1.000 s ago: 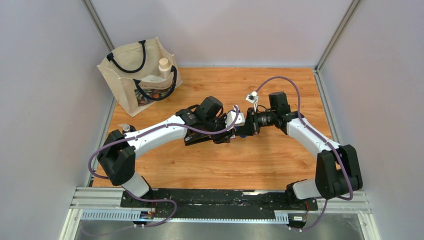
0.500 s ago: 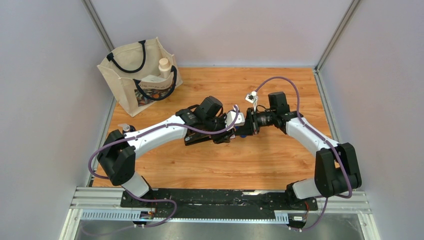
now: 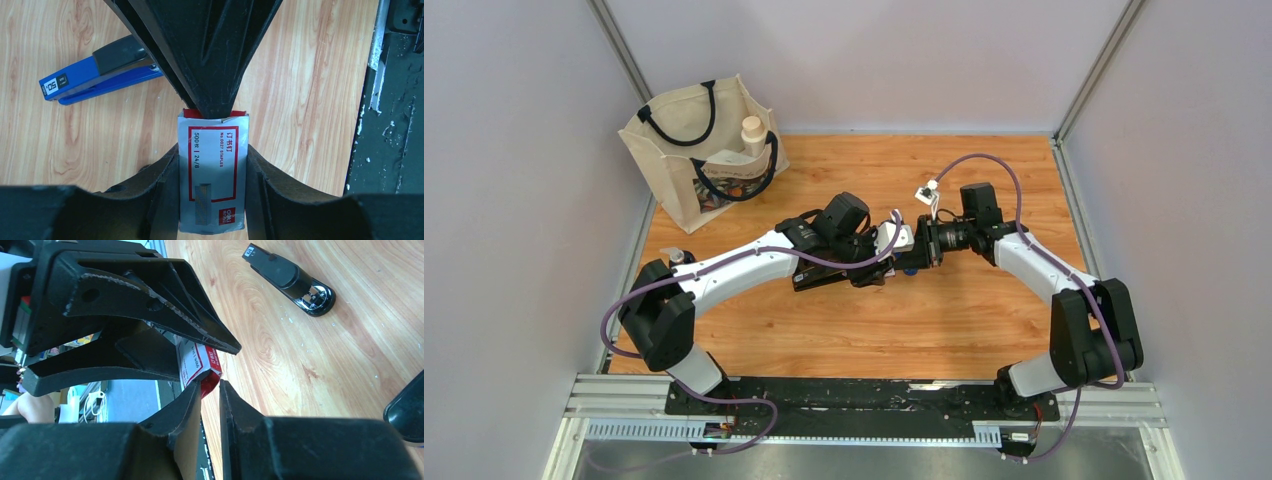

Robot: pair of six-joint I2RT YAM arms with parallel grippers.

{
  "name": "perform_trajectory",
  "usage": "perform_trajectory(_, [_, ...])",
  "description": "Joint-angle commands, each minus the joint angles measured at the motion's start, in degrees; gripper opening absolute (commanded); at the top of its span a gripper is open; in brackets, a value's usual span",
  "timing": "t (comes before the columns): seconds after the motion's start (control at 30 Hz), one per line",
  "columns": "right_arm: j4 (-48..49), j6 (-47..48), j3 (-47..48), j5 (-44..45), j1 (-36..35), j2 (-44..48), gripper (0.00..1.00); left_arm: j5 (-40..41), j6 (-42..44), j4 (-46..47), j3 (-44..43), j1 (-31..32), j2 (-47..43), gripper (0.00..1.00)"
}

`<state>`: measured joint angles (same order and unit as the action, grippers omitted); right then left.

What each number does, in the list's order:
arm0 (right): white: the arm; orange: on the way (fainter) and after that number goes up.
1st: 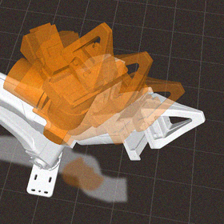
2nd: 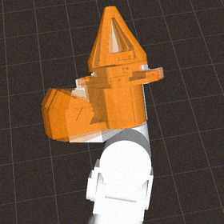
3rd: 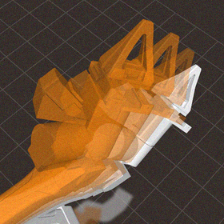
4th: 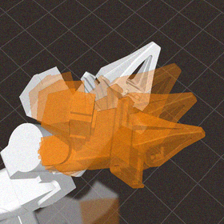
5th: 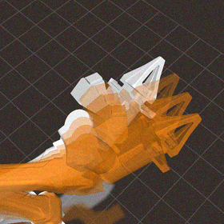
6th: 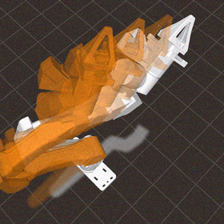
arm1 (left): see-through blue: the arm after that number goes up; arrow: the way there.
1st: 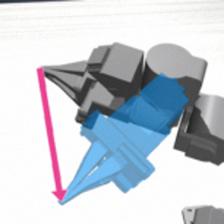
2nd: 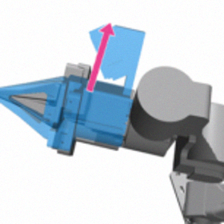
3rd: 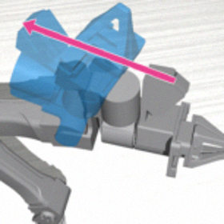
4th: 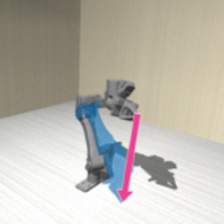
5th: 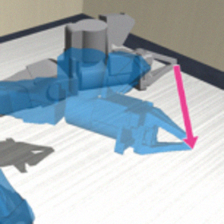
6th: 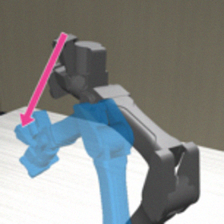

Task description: Load the staples into the stapler

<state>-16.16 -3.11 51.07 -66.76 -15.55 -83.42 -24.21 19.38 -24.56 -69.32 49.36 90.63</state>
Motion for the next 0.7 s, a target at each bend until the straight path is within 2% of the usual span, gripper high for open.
perform_trajectory(0.0, [3.5,-2.16,1.67,-3.64,0.17,0.97,0.22,-0.31,-1.18,1.79,-0.2,0.03,-2.04,0.11])
perform_trajectory(0.37, [1.93,-0.23,2.02,-1.44,-1.41,0.36,0.16,-0.4,-1.36,1.62,-0.64,0.03,-1.6,0.11])
perform_trajectory(0.5, [1.22,0.21,2.28,-1.7,-2.03,-0.17,0.1,-0.4,-1.45,1.62,-0.73,0.03,-1.6,0.11])
perform_trajectory(0.6, [1.05,0.39,2.54,-2.23,-1.85,-0.08,0.01,-0.32,-1.45,1.62,-0.73,0.03,-1.6,0.11])
perform_trajectory(0.67, [1.05,0.56,2.54,-2.23,-2.03,0.18,0.0,-0.32,-1.45,1.79,-0.64,0.03,-1.51,0.11])
